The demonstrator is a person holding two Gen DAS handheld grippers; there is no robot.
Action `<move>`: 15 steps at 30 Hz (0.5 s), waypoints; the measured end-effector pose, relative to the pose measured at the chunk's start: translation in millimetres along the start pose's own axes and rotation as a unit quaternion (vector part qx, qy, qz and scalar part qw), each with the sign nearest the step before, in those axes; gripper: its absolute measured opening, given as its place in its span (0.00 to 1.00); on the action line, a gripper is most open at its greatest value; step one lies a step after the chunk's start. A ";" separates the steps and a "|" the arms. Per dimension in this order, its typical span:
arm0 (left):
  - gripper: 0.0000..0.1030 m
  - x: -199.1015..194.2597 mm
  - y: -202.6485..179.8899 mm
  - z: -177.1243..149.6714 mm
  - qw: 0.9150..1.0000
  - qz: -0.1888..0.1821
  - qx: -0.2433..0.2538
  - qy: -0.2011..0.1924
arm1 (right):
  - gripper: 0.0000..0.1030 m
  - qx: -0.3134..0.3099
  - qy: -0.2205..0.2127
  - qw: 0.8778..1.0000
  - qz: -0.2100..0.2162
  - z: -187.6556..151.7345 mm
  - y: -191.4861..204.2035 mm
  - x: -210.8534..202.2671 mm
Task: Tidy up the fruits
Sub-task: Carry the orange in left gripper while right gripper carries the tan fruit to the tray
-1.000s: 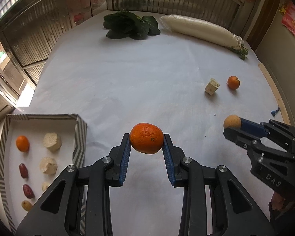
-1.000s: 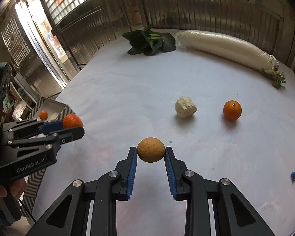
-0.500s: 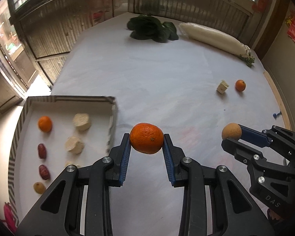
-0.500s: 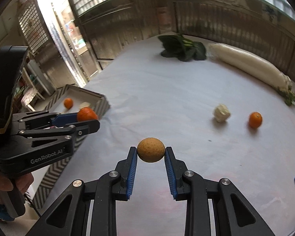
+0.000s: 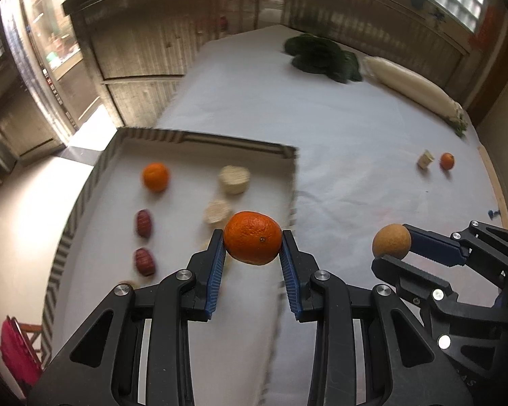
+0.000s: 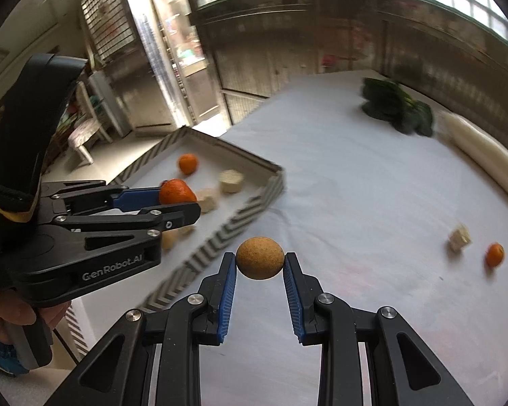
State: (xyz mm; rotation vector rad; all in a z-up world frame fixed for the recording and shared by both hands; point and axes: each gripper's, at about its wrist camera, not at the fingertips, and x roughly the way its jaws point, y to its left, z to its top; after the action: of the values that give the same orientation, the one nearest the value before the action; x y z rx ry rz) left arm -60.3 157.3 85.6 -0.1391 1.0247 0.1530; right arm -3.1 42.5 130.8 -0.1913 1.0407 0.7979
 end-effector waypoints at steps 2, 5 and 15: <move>0.31 -2.2 12.5 -4.2 1.000 0.007 -0.010 0.001 | 0.27 -0.011 0.003 1.000 0.009 2.7 10.8 4.1; 0.31 -6.6 31.9 -12.7 1.000 0.018 -0.025 0.002 | 0.27 -0.030 0.008 0.999 0.024 6.9 27.7 11.9; 0.31 -15.4 101.8 -51.2 0.995 0.053 -0.078 0.028 | 0.27 -0.082 0.047 0.994 0.063 8.8 75.3 48.3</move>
State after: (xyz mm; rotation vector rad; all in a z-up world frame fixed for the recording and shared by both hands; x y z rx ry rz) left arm -130.7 246.6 68.1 -0.2328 1.0757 0.3281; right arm -34.9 124.4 111.7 -0.3082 1.0836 0.9973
